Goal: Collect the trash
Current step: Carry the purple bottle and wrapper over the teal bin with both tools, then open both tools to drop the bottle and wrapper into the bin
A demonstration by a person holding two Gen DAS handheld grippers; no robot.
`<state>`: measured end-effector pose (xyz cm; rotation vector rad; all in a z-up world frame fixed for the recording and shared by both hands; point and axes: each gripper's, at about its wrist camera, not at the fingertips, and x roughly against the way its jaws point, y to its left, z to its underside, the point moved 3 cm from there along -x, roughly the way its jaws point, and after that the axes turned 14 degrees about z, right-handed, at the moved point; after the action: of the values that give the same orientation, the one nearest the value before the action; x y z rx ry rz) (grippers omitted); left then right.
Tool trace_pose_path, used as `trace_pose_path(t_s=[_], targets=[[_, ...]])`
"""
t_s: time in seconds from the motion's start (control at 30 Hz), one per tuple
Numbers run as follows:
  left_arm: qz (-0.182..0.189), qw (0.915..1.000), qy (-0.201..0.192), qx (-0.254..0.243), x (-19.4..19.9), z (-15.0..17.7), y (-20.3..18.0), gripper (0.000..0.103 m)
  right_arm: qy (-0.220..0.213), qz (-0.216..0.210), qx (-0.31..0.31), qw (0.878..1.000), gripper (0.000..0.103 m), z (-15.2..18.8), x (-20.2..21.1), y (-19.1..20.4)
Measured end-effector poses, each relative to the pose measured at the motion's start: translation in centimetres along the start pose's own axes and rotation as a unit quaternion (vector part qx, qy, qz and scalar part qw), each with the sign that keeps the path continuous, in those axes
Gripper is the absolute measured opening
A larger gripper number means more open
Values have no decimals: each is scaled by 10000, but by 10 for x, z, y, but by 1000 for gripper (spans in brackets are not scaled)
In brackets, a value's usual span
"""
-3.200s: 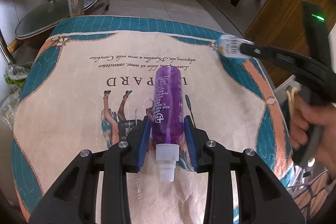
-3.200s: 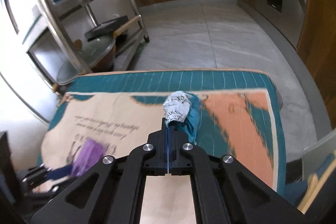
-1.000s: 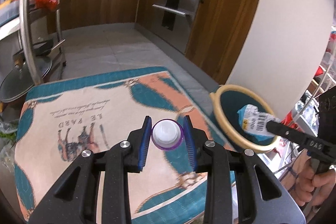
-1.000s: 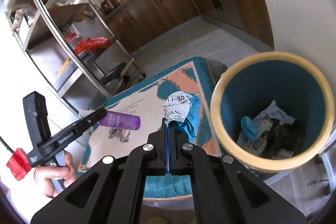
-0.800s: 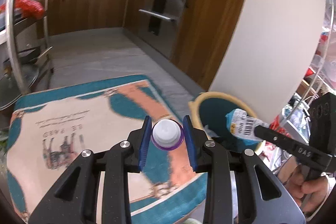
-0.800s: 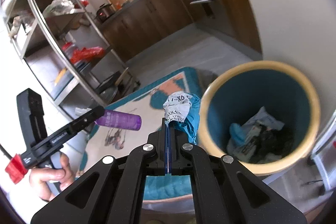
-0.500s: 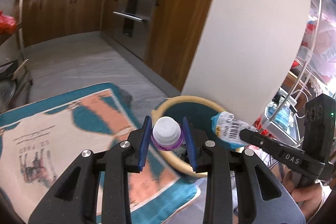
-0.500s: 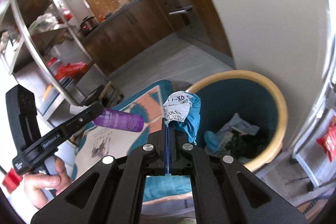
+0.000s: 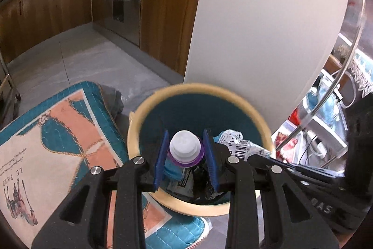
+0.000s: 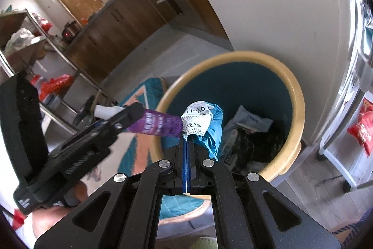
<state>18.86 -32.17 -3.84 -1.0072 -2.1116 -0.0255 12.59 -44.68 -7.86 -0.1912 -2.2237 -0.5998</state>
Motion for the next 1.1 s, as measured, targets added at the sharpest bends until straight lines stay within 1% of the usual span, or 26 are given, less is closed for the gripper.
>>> trace_pose_path(t_s=[0.07,0.2,0.37,0.43,0.5,0.53,0.57,0.6,0.67,0.77,0.83,0.87,0.93,1.0,1.03,1.1], targets=[[-37,9998,157,74,-11,7,4,31,108,45,65,9999,1,2,-7,2],[-100,9991,345,227,-20,20,15,31,329,149,232,9991,1,8,-19,5],[-90,9980,485,388,-25,29,27,31,630,207,295,9974,1,13,-34,10],[-98,9977,518,416,-25,31,30,31,706,232,288,9968,5,14,-38,10],[-55,9978,475,451,-22,31,31,31,729,237,253,9967,17,15,-38,8],[-53,9978,464,462,-20,30,32,32,738,235,235,9967,21,15,-38,8],[-46,9978,460,471,-19,30,33,32,738,224,210,9968,30,15,-37,6],[-35,9979,439,477,-17,29,33,33,719,222,199,9970,33,15,-36,6],[-56,9980,406,483,-14,28,34,36,678,240,188,9972,34,15,-34,3],[-71,9978,311,587,-5,29,39,46,668,241,127,9974,40,15,-32,-1],[-73,9977,186,647,5,30,41,62,651,220,99,9976,46,14,-30,-3],[-83,9977,148,659,8,31,42,64,621,225,96,9978,50,14,-28,-4],[-105,9976,55,683,17,33,44,74,561,242,100,9981,55,13,-25,-6],[-161,9970,-58,758,28,38,48,82,480,288,93,9984,63,12,-22,-6],[-159,9966,-97,802,32,39,49,85,415,278,84,9987,65,12,-19,-6],[-125,9957,-200,896,42,43,52,89,204,298,108,9993,72,10,-11,-5]])
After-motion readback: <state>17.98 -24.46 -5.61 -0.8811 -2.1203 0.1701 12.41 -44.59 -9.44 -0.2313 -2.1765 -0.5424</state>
